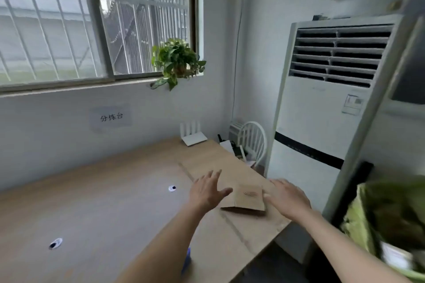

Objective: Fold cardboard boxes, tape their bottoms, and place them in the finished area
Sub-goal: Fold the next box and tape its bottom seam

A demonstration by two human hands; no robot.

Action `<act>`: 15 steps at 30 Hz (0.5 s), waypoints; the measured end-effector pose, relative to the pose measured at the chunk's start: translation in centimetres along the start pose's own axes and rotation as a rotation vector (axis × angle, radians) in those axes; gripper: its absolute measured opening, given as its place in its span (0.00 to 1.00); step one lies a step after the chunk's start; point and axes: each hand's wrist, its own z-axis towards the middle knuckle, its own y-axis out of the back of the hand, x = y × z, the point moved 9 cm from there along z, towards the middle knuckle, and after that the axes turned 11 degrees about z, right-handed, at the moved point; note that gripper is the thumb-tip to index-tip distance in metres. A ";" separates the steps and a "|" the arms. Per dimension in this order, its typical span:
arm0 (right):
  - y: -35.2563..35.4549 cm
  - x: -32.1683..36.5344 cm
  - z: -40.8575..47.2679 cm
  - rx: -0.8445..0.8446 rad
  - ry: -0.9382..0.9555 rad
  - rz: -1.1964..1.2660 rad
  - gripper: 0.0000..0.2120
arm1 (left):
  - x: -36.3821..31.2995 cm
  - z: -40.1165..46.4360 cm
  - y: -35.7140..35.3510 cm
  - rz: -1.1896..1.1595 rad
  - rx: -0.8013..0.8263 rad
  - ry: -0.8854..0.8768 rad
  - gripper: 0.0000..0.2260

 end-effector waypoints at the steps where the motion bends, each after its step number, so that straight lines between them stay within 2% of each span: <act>1: -0.3 -2.0 1.2 0.009 -0.026 -0.002 0.27 | -1.5 2.0 -1.5 -0.008 0.012 -0.015 0.36; 6: -3.1 -10.4 9.6 0.035 -0.130 0.057 0.31 | -5.0 12.1 -10.1 -0.031 0.118 -0.053 0.36; 15: -14.8 -19.9 27.4 0.227 -0.217 0.106 0.37 | -2.5 28.7 -26.0 -0.049 0.310 0.055 0.37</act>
